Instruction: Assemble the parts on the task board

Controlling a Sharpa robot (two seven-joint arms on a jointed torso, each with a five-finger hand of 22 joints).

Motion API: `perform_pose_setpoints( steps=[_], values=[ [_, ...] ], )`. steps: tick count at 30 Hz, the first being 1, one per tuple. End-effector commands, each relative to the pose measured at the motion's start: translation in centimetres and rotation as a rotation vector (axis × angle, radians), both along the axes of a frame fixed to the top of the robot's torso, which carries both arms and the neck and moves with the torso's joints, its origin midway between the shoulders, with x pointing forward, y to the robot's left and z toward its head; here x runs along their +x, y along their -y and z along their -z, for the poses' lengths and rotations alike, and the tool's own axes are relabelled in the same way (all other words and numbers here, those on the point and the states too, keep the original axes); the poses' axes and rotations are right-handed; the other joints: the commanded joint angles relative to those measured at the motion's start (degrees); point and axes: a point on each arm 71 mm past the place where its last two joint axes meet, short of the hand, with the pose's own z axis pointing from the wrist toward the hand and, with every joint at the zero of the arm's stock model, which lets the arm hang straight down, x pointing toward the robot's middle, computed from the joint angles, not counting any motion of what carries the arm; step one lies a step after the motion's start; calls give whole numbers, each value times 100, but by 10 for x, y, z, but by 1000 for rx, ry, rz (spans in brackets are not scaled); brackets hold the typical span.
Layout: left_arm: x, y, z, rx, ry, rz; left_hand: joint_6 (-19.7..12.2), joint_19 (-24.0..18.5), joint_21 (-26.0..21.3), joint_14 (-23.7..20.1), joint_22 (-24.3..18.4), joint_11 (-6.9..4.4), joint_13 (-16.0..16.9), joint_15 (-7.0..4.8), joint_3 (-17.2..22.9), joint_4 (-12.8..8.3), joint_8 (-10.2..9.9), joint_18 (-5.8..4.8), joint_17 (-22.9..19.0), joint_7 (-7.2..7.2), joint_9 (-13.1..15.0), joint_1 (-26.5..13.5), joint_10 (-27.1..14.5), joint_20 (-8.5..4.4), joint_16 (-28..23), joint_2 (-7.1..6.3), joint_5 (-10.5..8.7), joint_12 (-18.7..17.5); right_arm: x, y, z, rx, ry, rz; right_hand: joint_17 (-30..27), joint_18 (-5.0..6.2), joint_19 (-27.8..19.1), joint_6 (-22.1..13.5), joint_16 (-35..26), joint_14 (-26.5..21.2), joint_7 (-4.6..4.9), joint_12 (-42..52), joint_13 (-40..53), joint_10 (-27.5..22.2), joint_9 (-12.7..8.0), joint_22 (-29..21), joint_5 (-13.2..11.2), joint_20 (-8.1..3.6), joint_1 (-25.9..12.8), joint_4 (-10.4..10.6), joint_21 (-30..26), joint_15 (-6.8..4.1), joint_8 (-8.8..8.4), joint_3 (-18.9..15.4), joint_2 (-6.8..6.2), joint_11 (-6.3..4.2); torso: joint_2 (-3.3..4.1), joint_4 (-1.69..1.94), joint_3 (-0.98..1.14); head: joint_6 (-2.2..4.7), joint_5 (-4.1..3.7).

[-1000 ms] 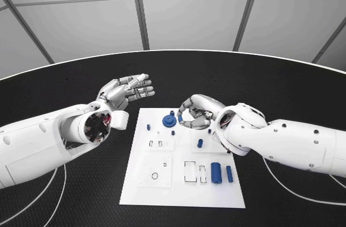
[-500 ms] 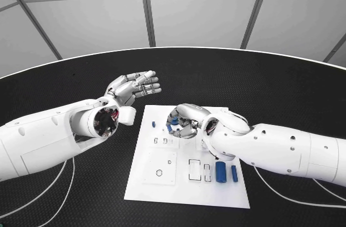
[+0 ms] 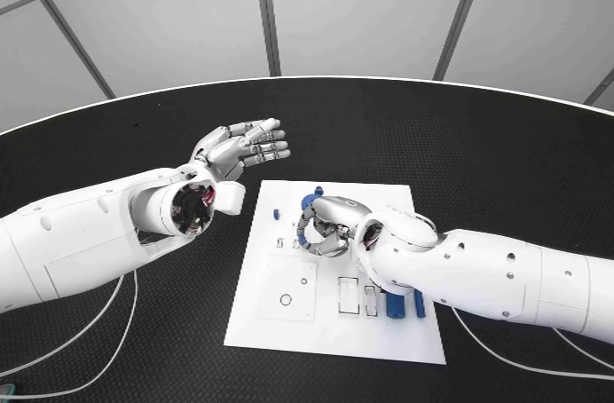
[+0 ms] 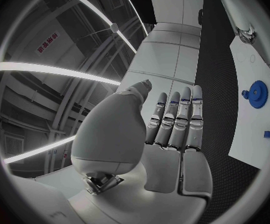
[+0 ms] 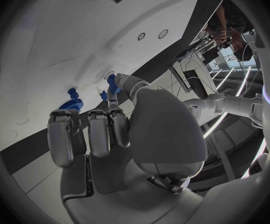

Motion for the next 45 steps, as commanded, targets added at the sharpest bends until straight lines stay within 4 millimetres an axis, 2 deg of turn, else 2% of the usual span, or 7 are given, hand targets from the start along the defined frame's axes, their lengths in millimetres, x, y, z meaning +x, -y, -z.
perform_pose_setpoints(
  steps=[1,4,6,11,19,37,45],
  values=[
    [0,0,0,0,0,-1,-8,-38,18,-6,9,13,0,7,21,1,-30,58,5,291,-5,-26,-3,2,-28,-33,-38,-33,0,0,1,-6,-5,1,1038,-86,607,-2,12,503,-12,-22,1091,266,314,1508,20,9,-45,-17,15,36,190,32,0,16,1,-9,7,-12,-2],
    [0,0,0,1,0,-1,-8,-38,18,-6,9,13,0,7,21,1,-30,58,5,291,-5,-26,-3,2,-28,-33,-38,-33,1,0,2,-16,-13,2,1034,-86,607,-6,10,503,-11,-21,1092,266,318,1508,33,12,-55,-20,15,39,193,33,-4,19,1,-11,6,-28,0],
    [0,0,0,0,-1,-1,-8,-38,18,-6,9,13,0,7,21,1,-30,58,5,291,-5,-26,-3,2,-28,-33,-38,-33,1,0,3,-22,-17,3,1034,-86,607,-9,10,503,-9,-24,1090,263,321,1508,40,14,-68,-21,15,41,195,32,-9,20,2,-2,-1,-32,-1],
    [0,-1,0,1,-1,-1,-8,-38,18,-6,9,13,0,7,21,1,-30,58,5,291,-5,-26,-3,2,-28,-33,-38,-33,3,0,4,-30,-22,11,1034,-86,607,-9,10,503,-9,-24,1090,263,321,1508,40,14,-68,-21,15,41,195,32,-9,20,4,9,0,-55,12],
    [0,-3,0,2,-2,-3,-7,-41,22,-5,9,12,0,6,23,2,-31,58,7,291,-6,-31,-2,2,-30,-36,-39,-33,4,0,5,-35,-25,17,1037,-86,607,-19,12,503,-6,-32,1084,256,329,1508,51,20,-96,-24,15,46,200,28,-25,23,2,-3,-6,-56,19],
    [-1,-3,0,2,-4,-1,-7,-43,24,-5,10,13,-1,6,26,0,-32,58,8,291,-6,-32,-3,3,-32,-38,-39,-34,5,-1,6,-42,-29,22,1035,-86,607,-122,10,503,23,-62,1064,228,336,1508,70,42,-211,-33,15,69,173,27,-100,47,4,-2,2,-68,23],
    [-1,-3,0,2,-5,-1,-7,-43,24,-5,10,13,-1,6,26,0,-32,58,8,291,-6,-32,-3,3,-32,-38,-39,-34,5,-1,6,-42,-29,19,1030,-86,607,-233,8,501,66,-113,1026,185,320,1508,66,66,-278,-45,15,98,118,49,-149,82,4,1,2,-78,23]
  ],
)
